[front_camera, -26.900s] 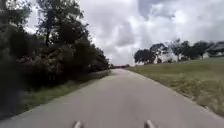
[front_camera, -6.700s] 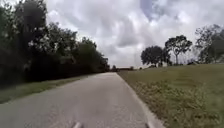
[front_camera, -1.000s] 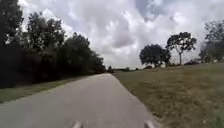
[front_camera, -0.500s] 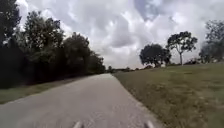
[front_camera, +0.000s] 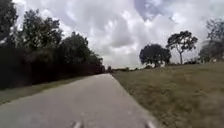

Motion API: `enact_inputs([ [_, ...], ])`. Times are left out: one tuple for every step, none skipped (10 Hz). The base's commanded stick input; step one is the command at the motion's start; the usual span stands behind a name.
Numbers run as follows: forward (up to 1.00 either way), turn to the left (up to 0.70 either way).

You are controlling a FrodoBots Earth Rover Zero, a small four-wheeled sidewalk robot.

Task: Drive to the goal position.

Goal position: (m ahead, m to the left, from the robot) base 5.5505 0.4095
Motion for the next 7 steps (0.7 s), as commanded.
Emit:
enact_inputs([
  [0.70, 0.00],
  [0.70, 0.00],
  [0.70, 0.00],
  [0.70, 0.00],
  [0.70, 0.00],
  [0.70, 0.00],
  [0.70, 0.20],
])
